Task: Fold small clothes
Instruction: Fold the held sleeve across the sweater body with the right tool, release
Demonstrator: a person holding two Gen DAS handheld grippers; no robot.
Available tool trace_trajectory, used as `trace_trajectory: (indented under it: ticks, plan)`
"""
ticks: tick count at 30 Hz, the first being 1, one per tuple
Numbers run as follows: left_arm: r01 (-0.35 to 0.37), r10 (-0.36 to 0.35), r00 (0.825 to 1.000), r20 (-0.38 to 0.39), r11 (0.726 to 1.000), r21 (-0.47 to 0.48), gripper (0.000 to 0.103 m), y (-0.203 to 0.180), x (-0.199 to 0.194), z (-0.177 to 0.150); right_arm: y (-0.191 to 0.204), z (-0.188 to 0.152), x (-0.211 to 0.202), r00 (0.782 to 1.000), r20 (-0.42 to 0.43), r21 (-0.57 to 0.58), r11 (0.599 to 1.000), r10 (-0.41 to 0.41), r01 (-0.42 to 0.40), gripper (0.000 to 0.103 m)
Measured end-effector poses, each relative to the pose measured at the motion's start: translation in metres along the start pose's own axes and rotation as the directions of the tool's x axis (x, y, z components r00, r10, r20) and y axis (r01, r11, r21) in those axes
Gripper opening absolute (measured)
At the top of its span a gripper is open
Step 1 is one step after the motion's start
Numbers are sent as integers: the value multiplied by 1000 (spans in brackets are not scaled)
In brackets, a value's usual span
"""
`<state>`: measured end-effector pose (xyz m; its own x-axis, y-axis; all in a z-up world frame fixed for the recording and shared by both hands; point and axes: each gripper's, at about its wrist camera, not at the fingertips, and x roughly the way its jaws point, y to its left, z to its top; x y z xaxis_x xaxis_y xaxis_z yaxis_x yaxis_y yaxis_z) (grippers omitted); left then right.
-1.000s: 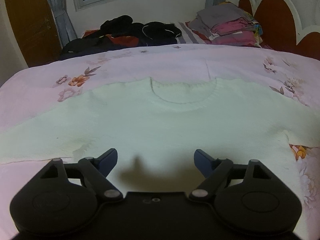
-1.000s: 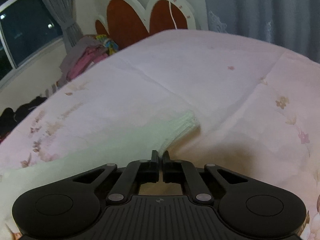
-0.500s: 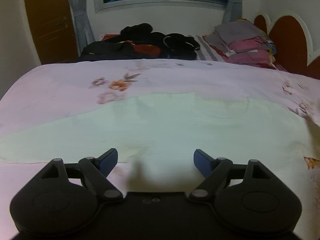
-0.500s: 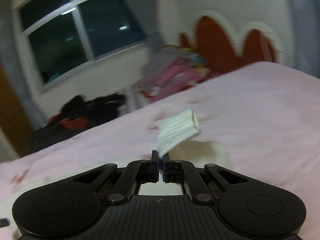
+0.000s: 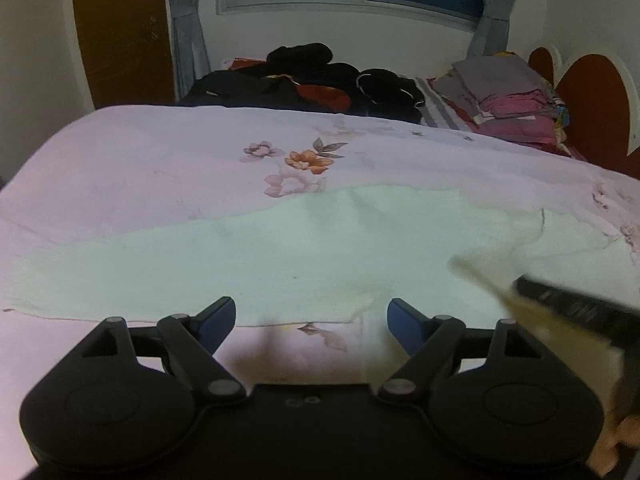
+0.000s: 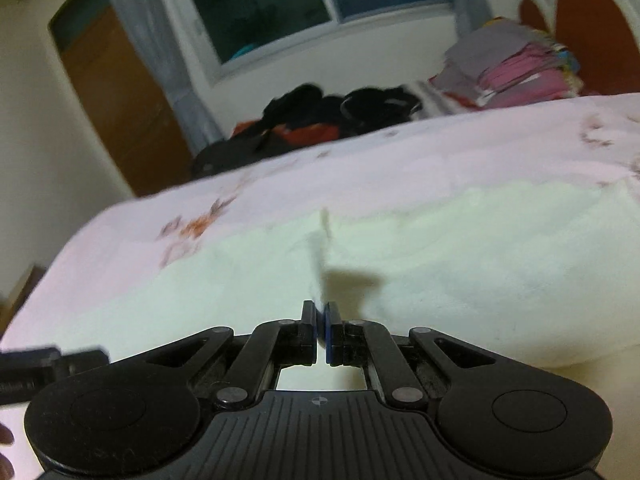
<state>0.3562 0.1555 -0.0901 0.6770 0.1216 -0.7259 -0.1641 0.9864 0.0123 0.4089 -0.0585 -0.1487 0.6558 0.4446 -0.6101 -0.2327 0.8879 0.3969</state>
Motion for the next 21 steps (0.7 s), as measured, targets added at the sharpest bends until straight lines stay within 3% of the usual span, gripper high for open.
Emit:
trace_trajectory:
  ticks: [2,3,4,5,8,11,14,17,21]
  plan:
    - [36,-36,999,-9,999,-3,82,-5,4,1,-1,-3,7,999,-36,0,1000,1,-1,12]
    - [56,-56,998,-18,998,-6,82,-8,7,1,-3,-4,7,999,-42,7,1000,11,-10,40]
    - [83,-83,996,-30,996,-11,82,-12,11,1,-6,-5,3,999,-32,12,1000,8,-8,77]
    - [116,-117,992,-51,993,-21,82,-17,15,1,-6,-5,-4,1000,-4,7,1000,-5,5,86]
    - [217,-223,968,-116,974,-67,82,-33,31,1,-15,-8,-30,998,49,-49,998,-45,47,87]
    - [254,-266,952,-152,963,-94,79,-50,49,0,-38,-15,-54,986,80,-86,985,-144,151,87]
    - [273,-294,936,-191,953,-131,63,-62,74,-1,-70,-25,-69,959,92,-103,956,-267,276,87]
    - [257,-282,942,-184,955,-145,57,-72,89,-4,-107,-34,-83,937,72,-51,937,-341,344,86]
    - [248,-267,947,-177,961,-125,31,-84,95,-4,-137,-43,-96,918,53,-12,919,-392,393,86]
